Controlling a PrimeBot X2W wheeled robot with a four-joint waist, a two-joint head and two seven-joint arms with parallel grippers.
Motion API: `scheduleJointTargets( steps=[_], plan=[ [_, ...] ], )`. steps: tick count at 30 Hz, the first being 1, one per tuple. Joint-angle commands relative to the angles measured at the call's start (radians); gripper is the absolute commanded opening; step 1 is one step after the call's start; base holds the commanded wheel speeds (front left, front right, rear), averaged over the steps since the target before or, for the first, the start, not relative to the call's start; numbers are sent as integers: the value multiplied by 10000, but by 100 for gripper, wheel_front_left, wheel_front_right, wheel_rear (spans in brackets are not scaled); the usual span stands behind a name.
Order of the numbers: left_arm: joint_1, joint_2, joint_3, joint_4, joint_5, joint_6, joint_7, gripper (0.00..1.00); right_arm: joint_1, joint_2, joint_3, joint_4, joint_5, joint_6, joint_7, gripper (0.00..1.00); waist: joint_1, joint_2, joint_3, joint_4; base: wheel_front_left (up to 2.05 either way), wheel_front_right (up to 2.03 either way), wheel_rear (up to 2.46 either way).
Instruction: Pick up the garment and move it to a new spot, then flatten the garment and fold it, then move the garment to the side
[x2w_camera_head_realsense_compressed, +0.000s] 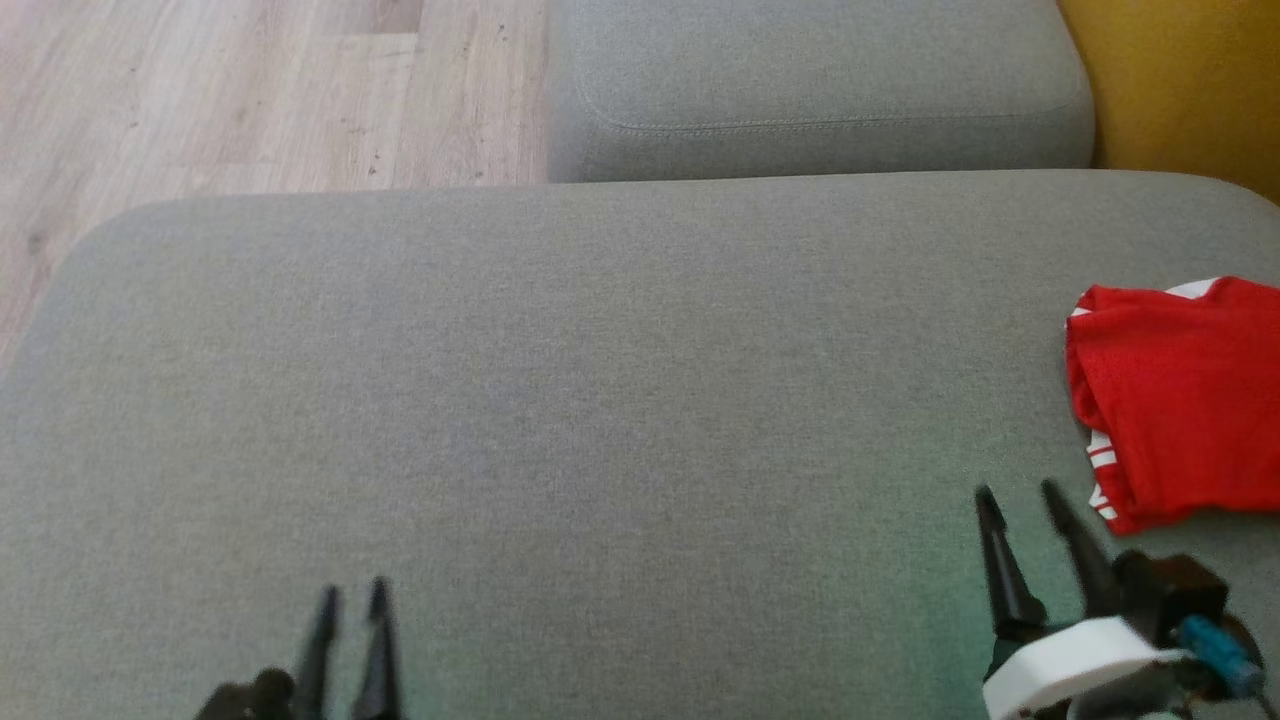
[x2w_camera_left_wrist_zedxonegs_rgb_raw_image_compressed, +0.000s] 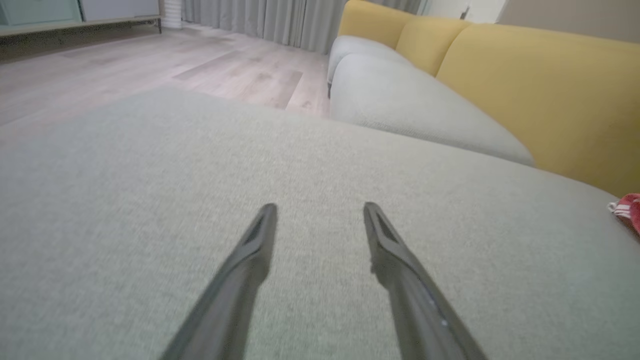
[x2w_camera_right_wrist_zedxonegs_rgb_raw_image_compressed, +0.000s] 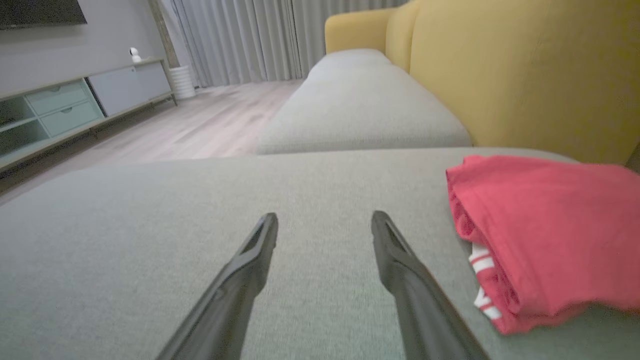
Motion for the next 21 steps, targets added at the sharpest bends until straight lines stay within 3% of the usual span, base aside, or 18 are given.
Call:
scheduleJointTargets(
  steps=[1, 21],
  plan=[
    [13, -24, -11, 58, -7, -3, 2, 0, 7, 2, 6, 85, 7, 0, -2, 0, 0, 0, 1, -1, 0, 0, 0],
    [-268, -499, 810, 527, -1393, -655, 467, 0, -310, -126, -8, 537, 2332, -1, 129, 0, 0, 0, 25, -69, 0, 0, 0]
  ],
)
